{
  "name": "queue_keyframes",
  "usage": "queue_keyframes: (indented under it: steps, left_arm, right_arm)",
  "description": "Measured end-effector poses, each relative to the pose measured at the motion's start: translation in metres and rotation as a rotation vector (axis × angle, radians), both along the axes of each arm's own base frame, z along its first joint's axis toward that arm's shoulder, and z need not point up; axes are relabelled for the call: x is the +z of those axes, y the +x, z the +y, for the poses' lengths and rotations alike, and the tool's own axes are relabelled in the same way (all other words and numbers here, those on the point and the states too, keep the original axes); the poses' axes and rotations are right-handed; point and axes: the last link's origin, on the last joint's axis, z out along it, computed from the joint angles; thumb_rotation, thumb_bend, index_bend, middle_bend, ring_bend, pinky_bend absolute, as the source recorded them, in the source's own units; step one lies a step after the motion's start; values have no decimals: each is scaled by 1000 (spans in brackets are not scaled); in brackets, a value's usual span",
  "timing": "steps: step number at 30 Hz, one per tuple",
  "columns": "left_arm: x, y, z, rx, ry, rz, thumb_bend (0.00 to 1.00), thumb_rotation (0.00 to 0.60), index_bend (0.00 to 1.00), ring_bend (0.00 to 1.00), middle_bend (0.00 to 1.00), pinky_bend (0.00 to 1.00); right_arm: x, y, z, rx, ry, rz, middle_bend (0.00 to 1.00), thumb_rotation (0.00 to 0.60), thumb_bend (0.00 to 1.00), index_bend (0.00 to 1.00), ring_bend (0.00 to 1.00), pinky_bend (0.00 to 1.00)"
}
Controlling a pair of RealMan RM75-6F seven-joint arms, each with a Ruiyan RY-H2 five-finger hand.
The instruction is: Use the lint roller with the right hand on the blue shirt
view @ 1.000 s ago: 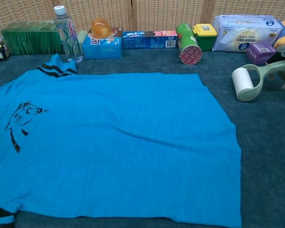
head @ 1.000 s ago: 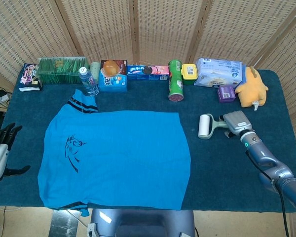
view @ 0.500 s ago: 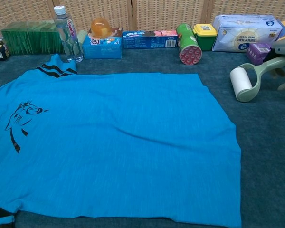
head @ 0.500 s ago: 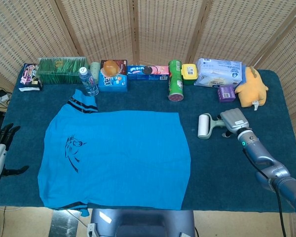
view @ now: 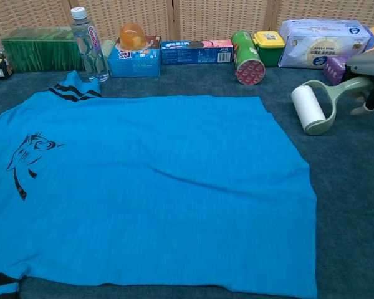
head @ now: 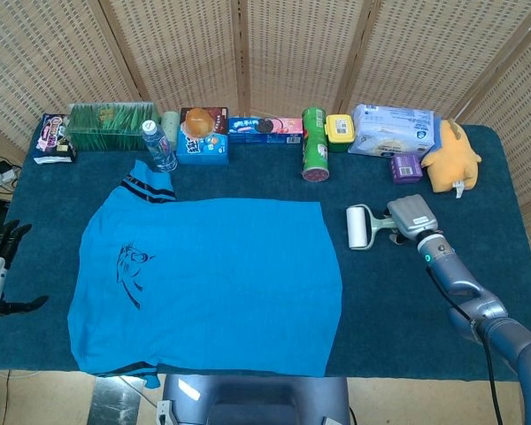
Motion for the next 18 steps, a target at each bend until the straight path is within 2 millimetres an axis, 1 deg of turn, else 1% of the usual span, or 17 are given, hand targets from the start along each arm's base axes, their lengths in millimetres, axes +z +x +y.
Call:
queue_keyframes:
  steps: [4,8,10,11,13,14,18]
  left_arm:
    - [0,-2,0,2,-2,-3,82,600,0,0,0,18]
    - [0,-3,1,1,-7,-7,83,600,0,0,0,18]
    - [0,-3,1,0,-7,-8,82,600,0,0,0,18]
    - [0,-3,1,0,-7,-9,82,600,0,0,0,18]
    - [0,-4,1,1,-6,-12,82,600,0,0,0,18]
    - [0,-4,1,1,-6,-13,82,600,0,0,0,18]
    - [-1,-5,1,0,-8,-17,82,600,0,0,0,18]
  right_arm:
    - [-1,1,1,5,-6,-4,743,600,369,876,775,1000]
    - [-1,1,3,6,-13,-12,746,600,445,905,779,1000]
    - [-1,1,4,7,-15,-15,749,600,543,916,783,1000]
    - [-1,1,4,5,-14,-15,750,600,573,919,784,1000]
    - [-1,1,4,1,-13,-19,756,600,700,928,788,1000]
    - [-1,1,4,1,-15,-23,757,600,738,930,790,1000]
    - [-1,3,4,-2,-13,-28,760,600,794,930,794,1000]
